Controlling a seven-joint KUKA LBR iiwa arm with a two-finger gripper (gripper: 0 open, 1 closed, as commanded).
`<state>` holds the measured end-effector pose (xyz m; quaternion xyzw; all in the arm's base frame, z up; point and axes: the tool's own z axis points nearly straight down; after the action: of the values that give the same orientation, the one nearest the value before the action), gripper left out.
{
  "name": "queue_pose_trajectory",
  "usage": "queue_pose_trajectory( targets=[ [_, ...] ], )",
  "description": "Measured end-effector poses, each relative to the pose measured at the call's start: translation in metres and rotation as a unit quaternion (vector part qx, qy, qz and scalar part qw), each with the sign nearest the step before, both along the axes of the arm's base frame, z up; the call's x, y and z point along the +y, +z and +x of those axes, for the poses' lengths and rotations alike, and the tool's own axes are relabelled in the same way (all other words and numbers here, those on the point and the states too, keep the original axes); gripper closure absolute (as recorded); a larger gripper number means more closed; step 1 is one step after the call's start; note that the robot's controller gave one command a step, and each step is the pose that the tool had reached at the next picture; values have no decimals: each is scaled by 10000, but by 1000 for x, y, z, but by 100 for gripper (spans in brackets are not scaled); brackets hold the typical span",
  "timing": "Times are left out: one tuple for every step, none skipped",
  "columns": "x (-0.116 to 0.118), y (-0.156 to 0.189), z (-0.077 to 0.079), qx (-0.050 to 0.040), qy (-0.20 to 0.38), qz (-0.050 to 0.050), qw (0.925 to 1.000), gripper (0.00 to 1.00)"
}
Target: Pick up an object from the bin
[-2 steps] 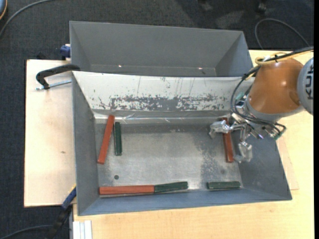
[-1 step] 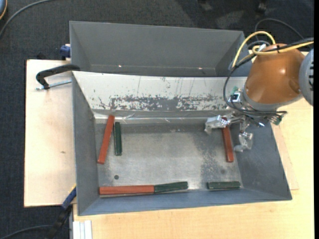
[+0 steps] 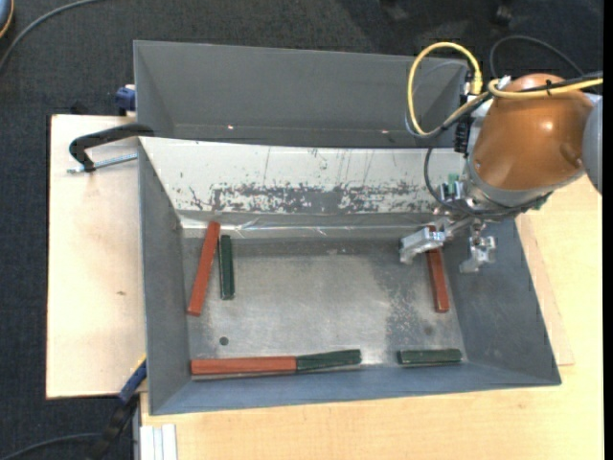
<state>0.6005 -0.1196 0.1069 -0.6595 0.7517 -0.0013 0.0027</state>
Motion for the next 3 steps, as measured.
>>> queue_pose_trajectory(
  targets=[
    [18,-37,0,32,576,8,9983,0],
    [19,-36,1,20,561,4,9984,0],
    [19,-36,1,19,553,5,9985,100]
  ],
)
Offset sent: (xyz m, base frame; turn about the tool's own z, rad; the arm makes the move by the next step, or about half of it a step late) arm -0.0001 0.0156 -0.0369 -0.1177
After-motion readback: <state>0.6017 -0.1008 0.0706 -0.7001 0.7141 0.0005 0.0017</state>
